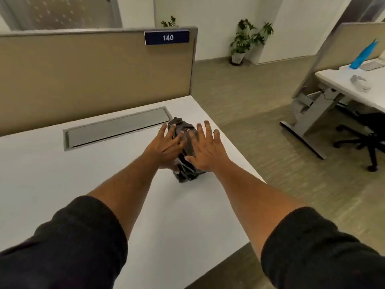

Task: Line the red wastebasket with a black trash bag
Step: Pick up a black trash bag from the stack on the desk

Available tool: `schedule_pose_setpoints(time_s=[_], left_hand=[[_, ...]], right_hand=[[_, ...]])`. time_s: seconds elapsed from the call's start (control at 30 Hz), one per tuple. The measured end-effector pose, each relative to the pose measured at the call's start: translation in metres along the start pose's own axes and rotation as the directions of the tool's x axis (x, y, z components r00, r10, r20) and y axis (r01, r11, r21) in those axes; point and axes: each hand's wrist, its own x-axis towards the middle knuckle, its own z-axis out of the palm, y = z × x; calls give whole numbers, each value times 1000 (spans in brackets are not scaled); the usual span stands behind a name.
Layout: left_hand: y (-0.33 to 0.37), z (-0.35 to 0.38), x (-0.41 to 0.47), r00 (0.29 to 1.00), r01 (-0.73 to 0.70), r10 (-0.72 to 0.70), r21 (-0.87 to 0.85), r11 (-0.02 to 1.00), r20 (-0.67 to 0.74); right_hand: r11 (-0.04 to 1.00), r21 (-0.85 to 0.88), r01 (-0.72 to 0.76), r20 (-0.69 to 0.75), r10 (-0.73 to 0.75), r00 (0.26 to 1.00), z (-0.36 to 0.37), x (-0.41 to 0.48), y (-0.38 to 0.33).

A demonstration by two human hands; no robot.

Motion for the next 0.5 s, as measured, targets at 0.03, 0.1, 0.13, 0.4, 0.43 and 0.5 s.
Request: schedule_pose_setpoints(time_s=[0.03,0.1,0.13,0.4,0.43,0.5], left_hand=[[4,6,3,999,-18,18,11,1000,34],[9,22,10,999,-33,33,-2,999,21],[13,32,11,999,-46,46,4,999,4],[14,40,21,996,-62,64,30,998,-57],[13,37,21,997,-56,59,43,997,-54],[12,32,22,998,-50,52,43,998,-40]], right_hand=[[1000,6,-9,37,8,999,8,-1,1],[999,46,15,48,-18,999,25,-3,5],[997,53,55,49,-57,997,36,-7,8],[978,105,182,20,-185,983,67,-17,17],[979,87,184,-18,-183,983,70,-16,17],[981,13,194,-118,-191,974,75,-12,17]])
